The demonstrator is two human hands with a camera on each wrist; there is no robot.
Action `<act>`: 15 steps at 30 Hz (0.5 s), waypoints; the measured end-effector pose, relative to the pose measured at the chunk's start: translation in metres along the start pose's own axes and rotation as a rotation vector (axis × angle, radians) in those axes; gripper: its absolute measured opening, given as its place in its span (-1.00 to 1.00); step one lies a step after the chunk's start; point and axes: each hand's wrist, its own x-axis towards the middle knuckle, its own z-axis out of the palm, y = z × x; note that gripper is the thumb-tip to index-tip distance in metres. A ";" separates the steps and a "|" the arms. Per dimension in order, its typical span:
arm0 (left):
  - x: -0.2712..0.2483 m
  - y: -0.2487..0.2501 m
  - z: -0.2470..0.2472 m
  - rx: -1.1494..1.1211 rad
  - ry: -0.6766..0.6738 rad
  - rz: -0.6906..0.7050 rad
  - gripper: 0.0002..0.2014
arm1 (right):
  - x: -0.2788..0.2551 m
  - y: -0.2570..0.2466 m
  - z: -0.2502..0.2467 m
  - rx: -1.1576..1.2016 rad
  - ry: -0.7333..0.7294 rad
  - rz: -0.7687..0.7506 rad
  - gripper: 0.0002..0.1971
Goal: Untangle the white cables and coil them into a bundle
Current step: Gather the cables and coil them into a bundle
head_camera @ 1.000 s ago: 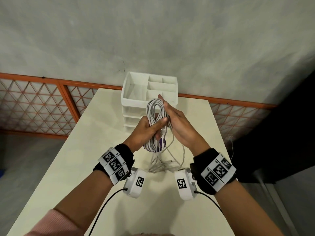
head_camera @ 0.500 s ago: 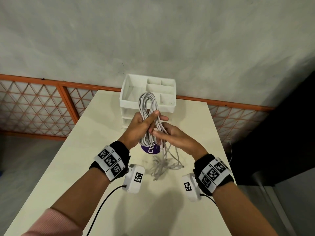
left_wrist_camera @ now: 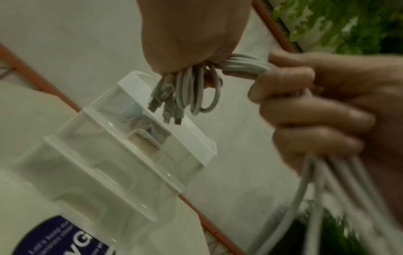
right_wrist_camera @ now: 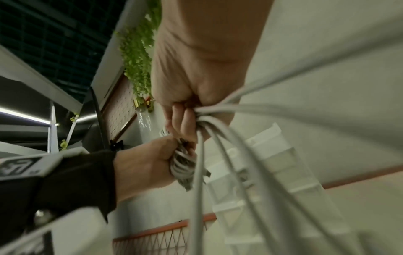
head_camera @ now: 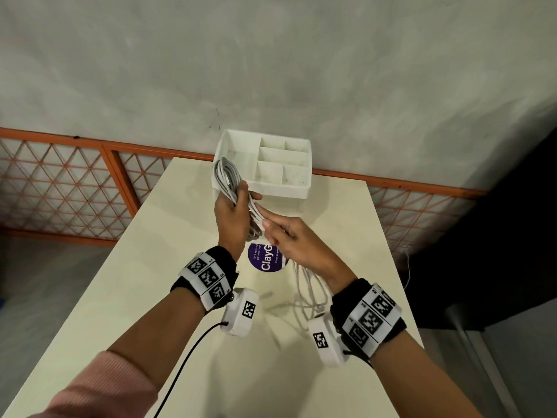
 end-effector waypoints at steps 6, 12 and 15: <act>0.003 0.015 0.000 -0.333 -0.094 -0.287 -0.77 | -0.006 0.016 0.007 -0.220 -0.208 0.020 -0.50; 0.002 0.009 -0.002 -0.335 -0.032 -0.258 -0.68 | -0.007 0.019 0.005 -0.224 -0.376 0.055 -0.43; 0.012 0.015 -0.010 -0.453 0.031 -0.281 -0.70 | -0.011 0.028 -0.005 -0.004 -0.234 0.013 -0.46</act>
